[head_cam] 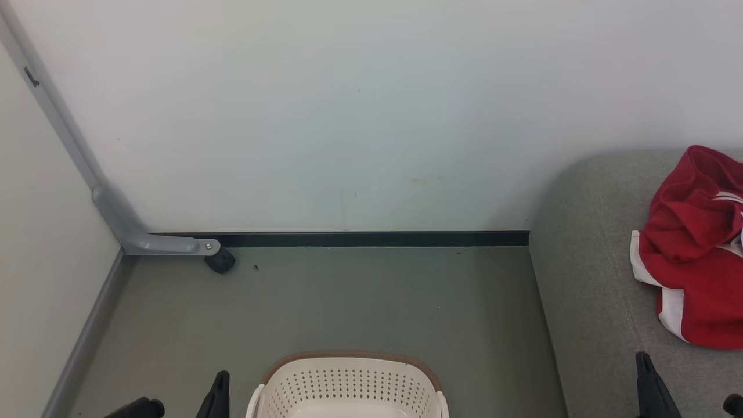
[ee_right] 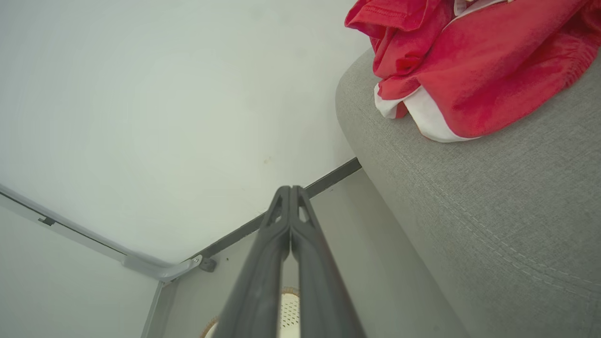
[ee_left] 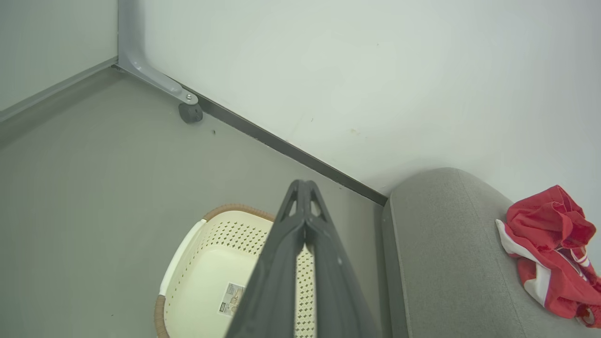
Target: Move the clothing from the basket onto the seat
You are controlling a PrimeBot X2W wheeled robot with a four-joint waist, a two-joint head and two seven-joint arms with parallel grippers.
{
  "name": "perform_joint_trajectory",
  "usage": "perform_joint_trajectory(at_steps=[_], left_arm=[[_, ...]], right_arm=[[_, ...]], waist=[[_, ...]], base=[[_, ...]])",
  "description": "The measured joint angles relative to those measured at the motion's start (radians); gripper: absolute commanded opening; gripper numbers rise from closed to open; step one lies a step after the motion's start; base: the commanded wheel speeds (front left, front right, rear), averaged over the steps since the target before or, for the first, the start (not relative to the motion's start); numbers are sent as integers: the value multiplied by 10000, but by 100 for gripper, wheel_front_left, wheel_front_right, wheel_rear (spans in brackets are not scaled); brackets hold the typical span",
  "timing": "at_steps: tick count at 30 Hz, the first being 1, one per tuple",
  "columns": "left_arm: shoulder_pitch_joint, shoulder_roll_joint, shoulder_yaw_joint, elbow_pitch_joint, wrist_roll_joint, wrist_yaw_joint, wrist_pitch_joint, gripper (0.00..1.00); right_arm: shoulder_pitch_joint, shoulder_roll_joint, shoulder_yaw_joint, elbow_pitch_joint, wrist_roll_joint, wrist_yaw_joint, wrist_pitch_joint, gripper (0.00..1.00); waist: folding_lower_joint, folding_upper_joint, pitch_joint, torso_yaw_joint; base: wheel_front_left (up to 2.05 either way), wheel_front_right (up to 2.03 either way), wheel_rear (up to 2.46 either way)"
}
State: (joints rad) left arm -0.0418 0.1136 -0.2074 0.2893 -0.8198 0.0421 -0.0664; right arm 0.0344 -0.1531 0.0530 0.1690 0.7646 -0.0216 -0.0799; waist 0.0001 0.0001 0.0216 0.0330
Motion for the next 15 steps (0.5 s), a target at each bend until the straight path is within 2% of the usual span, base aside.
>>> perform_joint_trajectory(at_steps=[15], left_arm=[[-20, -188, 650, 13, -1705, -345, 399, 0]], right_arm=[[-281, 232, -414, 282, 1824, 309, 443, 0]], waist=[[0, 0, -44, -73]], base=[[0, 0, 0]])
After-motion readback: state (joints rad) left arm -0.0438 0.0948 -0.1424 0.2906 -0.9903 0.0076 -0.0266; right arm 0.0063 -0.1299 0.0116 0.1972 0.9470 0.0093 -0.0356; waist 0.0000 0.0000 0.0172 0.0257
